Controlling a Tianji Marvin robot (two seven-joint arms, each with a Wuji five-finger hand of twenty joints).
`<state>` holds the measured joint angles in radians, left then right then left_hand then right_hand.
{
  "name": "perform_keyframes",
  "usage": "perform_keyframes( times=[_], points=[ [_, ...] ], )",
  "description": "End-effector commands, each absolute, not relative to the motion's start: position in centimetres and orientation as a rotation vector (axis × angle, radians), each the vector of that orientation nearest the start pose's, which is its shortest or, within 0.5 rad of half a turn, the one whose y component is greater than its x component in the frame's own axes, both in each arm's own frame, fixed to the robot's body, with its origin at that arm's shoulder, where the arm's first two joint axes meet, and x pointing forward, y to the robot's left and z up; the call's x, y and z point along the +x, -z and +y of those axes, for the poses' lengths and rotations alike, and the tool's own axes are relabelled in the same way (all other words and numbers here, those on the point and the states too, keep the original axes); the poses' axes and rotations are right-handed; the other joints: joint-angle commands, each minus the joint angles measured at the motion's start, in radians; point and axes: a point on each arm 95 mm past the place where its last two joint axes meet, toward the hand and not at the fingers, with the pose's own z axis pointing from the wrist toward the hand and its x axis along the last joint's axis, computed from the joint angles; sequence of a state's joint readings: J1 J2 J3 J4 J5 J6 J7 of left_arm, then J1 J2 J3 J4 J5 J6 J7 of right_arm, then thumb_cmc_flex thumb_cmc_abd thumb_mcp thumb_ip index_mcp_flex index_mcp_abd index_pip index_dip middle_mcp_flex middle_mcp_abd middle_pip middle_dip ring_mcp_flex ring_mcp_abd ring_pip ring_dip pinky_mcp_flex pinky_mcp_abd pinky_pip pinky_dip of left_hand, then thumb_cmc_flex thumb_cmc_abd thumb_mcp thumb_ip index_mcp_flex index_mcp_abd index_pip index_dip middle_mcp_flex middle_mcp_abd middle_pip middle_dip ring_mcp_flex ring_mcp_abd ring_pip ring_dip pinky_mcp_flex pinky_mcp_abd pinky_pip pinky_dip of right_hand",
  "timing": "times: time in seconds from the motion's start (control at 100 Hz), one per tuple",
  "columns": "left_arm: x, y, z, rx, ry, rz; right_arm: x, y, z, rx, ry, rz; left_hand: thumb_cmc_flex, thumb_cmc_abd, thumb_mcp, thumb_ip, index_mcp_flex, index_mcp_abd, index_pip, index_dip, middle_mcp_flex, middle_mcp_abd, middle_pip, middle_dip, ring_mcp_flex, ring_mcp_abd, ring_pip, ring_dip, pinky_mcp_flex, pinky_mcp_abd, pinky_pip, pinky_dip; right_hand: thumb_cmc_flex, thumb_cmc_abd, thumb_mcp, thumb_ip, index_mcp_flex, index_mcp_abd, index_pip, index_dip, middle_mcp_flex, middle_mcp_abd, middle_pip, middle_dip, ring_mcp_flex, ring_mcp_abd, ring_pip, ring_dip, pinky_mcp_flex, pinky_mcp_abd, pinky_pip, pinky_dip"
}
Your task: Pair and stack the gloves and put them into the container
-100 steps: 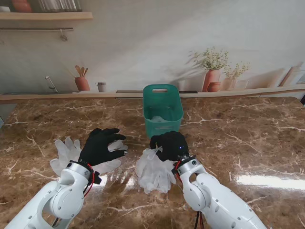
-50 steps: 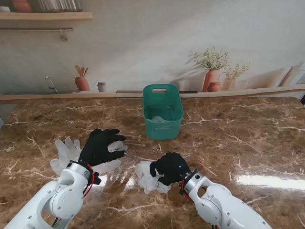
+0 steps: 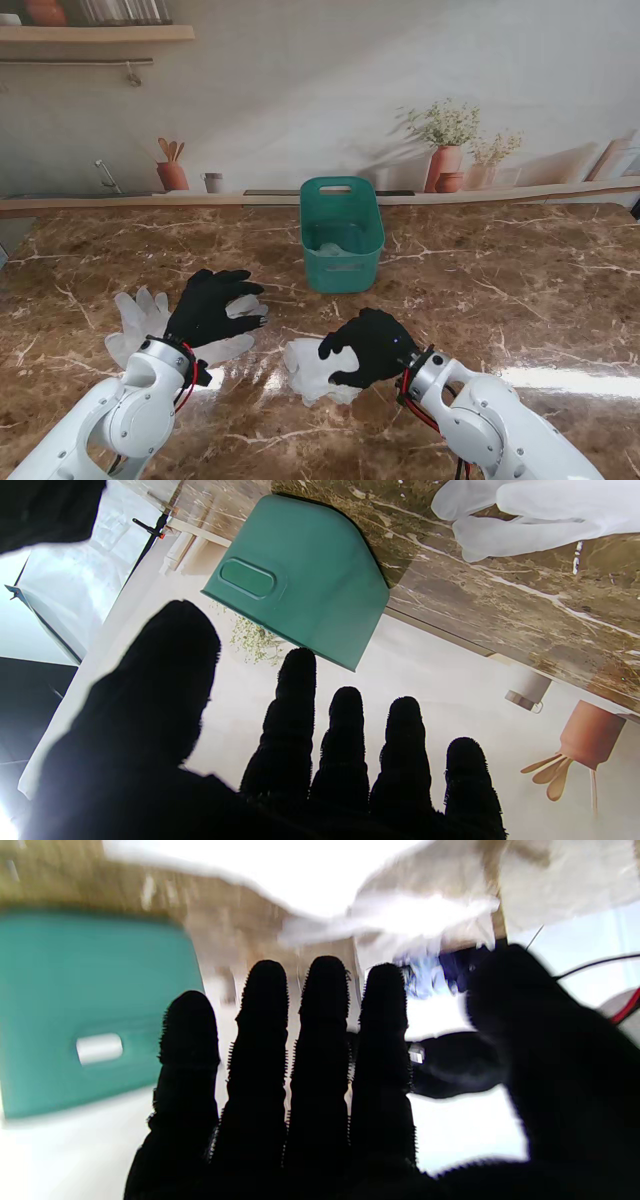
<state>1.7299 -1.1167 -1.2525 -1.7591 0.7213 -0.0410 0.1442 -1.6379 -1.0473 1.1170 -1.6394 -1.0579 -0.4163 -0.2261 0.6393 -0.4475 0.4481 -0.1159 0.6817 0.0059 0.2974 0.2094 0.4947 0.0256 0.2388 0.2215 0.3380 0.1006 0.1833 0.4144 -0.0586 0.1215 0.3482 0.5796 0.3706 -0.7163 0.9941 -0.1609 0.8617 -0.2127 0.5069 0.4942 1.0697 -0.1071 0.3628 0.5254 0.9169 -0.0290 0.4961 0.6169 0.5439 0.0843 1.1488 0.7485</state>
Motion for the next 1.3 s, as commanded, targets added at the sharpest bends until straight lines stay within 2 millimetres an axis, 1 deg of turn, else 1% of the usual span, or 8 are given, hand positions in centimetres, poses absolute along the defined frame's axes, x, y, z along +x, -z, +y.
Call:
perform_keyframes(
  times=[0.0,0.1,0.18,0.3,0.63,0.84,1.15,1.29],
  points=[
    [35.4,31.0,-1.6,-1.421,1.800,1.229,34.7,32.3,6.3,0.774,-1.933,1.738,0.004,0.026,-0.028,0.023,0.007,-0.027,0.006,0.012,-0.002,-0.019,-0.020,-0.011,-0.011,-0.041,-0.032,-0.009,-0.018,0.001,-0.038,0.015,0.089,-0.065,0.122,-0.067,-0.019,-0.032,0.078,-0.070,-0.004,-0.020,-0.003,-0.017,0.042,-0.038,-0.023,-0.035,0.018,-0.012,-0.050,-0.041],
    [35.3,30.9,-1.4,-1.416,1.800,1.217,35.7,31.4,7.1,0.662,-1.913,1.784,0.004,0.025,-0.027,0.023,0.004,-0.022,0.004,0.010,0.000,-0.015,-0.019,-0.011,-0.009,-0.039,-0.031,-0.009,-0.017,0.001,-0.039,0.017,0.212,-0.095,0.258,-0.056,-0.028,-0.027,0.071,-0.091,-0.028,-0.037,-0.046,0.020,0.041,-0.067,-0.105,-0.096,0.016,-0.045,-0.157,-0.124],
    [35.3,30.9,-1.2,-1.415,1.798,1.207,36.3,31.3,8.1,0.605,-1.904,1.846,0.003,0.026,-0.027,0.023,0.002,-0.019,0.001,0.009,0.000,-0.017,-0.018,-0.011,-0.008,-0.041,-0.030,-0.008,-0.016,0.000,-0.039,0.019,0.253,-0.089,0.323,0.039,-0.059,-0.004,-0.049,0.004,-0.101,-0.043,-0.083,-0.071,-0.005,-0.080,-0.180,-0.152,-0.007,-0.071,-0.224,-0.182],
    [35.2,30.8,-0.7,-1.412,1.788,1.197,37.3,32.1,9.6,0.537,-1.866,1.962,0.003,0.026,-0.026,0.024,0.004,-0.018,0.000,0.008,0.002,-0.016,-0.017,-0.010,-0.008,-0.038,-0.030,-0.008,-0.016,0.000,-0.039,0.021,0.285,-0.120,0.369,0.044,-0.164,0.033,-0.148,-0.041,-0.235,-0.039,-0.140,-0.159,-0.103,-0.101,-0.286,-0.240,-0.058,-0.098,-0.315,-0.229],
    [34.9,30.8,0.0,-1.416,1.774,1.185,39.2,35.0,12.4,0.459,-1.724,2.203,0.004,0.029,-0.030,0.023,0.005,-0.017,0.000,0.008,0.001,-0.018,-0.019,-0.011,-0.008,-0.043,-0.031,-0.009,-0.016,-0.001,-0.043,0.022,0.264,-0.108,0.307,0.037,-0.434,0.104,-0.346,-0.143,-0.558,-0.005,-0.207,-0.291,-0.364,-0.110,-0.377,-0.373,-0.209,-0.090,-0.446,-0.250],
    [34.8,30.8,0.0,-1.423,1.774,1.184,39.9,35.8,13.1,0.433,-1.647,2.261,0.006,0.029,-0.033,0.024,0.006,-0.017,0.000,0.008,0.000,-0.018,-0.021,-0.012,-0.009,-0.040,-0.032,-0.009,-0.017,0.000,-0.047,0.023,0.257,-0.093,0.288,0.039,-0.506,0.115,-0.421,-0.132,-0.705,0.021,-0.171,-0.320,-0.521,-0.096,-0.373,-0.400,-0.281,-0.083,-0.481,-0.230],
    [34.8,30.8,0.1,-1.430,1.774,1.181,40.8,37.5,12.7,0.418,-1.507,2.367,0.008,0.031,-0.035,0.024,0.007,-0.016,0.000,0.008,0.000,-0.017,-0.021,-0.012,-0.009,-0.039,-0.032,-0.009,-0.017,0.001,-0.049,0.025,0.246,-0.138,0.270,0.028,-0.352,0.096,-0.302,-0.036,-0.438,-0.028,-0.066,-0.234,-0.362,-0.080,-0.284,-0.348,-0.219,-0.071,-0.426,-0.182],
    [34.8,30.7,0.1,-1.430,1.774,1.183,41.0,37.8,12.5,0.393,-1.535,2.327,0.009,0.032,-0.034,0.024,0.008,-0.015,0.000,0.008,0.002,-0.018,-0.020,-0.012,-0.008,-0.038,-0.031,-0.009,-0.017,0.002,-0.050,0.026,0.241,-0.201,0.263,0.015,-0.188,0.030,-0.138,0.061,-0.208,-0.083,0.073,0.011,-0.209,-0.082,-0.187,-0.220,-0.154,-0.071,-0.349,-0.132]
  ],
)
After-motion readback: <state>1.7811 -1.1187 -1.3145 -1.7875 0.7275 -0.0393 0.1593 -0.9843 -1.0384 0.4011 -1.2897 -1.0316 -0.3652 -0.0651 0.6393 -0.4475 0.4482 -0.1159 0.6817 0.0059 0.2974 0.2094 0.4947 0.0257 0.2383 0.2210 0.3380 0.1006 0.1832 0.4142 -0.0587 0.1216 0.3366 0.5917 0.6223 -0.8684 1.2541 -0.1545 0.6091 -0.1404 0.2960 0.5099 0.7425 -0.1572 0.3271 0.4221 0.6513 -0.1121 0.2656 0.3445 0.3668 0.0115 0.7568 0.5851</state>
